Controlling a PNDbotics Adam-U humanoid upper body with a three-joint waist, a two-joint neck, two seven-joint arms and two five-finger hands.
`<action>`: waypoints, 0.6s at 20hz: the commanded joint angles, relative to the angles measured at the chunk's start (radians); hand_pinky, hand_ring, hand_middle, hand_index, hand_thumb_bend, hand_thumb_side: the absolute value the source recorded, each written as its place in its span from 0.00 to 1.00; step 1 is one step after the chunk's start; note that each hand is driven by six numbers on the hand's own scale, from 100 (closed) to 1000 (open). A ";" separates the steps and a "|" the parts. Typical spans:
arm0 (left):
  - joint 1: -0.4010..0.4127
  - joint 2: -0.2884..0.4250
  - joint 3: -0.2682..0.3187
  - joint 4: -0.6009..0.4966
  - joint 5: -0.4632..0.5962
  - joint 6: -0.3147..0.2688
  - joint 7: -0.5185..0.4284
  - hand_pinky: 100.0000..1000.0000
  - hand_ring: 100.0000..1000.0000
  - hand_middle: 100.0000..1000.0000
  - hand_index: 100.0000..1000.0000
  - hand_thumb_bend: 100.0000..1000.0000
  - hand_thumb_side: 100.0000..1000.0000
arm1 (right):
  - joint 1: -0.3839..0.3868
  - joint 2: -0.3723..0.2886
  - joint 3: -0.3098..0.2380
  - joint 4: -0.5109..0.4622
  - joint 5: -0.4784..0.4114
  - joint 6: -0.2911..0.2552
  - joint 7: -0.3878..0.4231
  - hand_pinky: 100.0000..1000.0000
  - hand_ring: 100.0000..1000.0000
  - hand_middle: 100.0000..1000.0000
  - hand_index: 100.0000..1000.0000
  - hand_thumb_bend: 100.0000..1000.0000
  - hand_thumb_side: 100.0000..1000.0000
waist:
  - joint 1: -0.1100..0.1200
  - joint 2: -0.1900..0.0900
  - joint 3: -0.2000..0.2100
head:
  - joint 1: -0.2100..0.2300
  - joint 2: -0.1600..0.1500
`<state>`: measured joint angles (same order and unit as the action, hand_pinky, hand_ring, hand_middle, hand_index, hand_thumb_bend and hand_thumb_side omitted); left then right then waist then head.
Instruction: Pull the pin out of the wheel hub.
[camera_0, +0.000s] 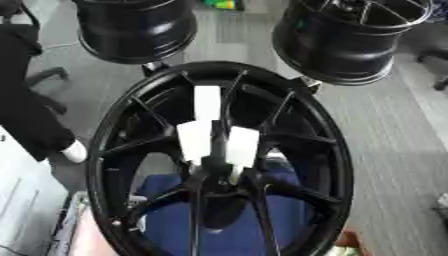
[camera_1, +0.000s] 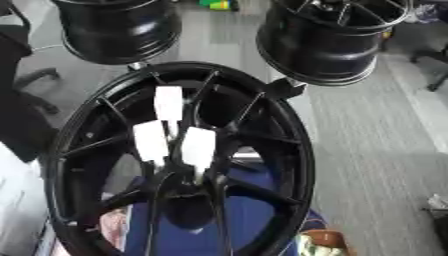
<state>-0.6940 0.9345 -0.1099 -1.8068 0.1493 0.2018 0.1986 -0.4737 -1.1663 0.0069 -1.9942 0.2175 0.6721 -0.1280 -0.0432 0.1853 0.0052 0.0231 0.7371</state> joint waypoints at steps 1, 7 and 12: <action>-0.003 0.108 -0.058 -0.056 -0.057 0.038 -0.124 0.67 0.64 0.58 0.73 0.26 0.52 | -0.012 -0.027 -0.006 -0.006 0.002 0.000 -0.003 0.87 0.76 0.73 0.84 0.00 0.00 | 0.007 -0.012 -0.004 | 0.002 -0.013; -0.016 0.225 -0.214 -0.172 -0.142 0.112 -0.451 0.69 0.67 0.60 0.77 0.33 0.56 | -0.022 -0.030 0.007 -0.006 0.000 0.001 0.005 0.87 0.76 0.73 0.84 0.00 0.00 | 0.017 -0.012 -0.011 | 0.006 -0.027; -0.093 0.220 -0.314 -0.193 -0.212 0.142 -0.655 0.69 0.68 0.60 0.78 0.38 0.57 | -0.030 -0.029 0.016 -0.006 0.002 -0.002 0.012 0.87 0.76 0.73 0.84 0.00 0.00 | 0.023 -0.011 -0.016 | 0.005 -0.029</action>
<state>-0.7683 1.1251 -0.4120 -1.9865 -0.0427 0.3371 -0.4100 -0.4893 -1.1664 0.0317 -1.9942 0.2174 0.6720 -0.1194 -0.0201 0.1862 -0.0088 0.0266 0.7193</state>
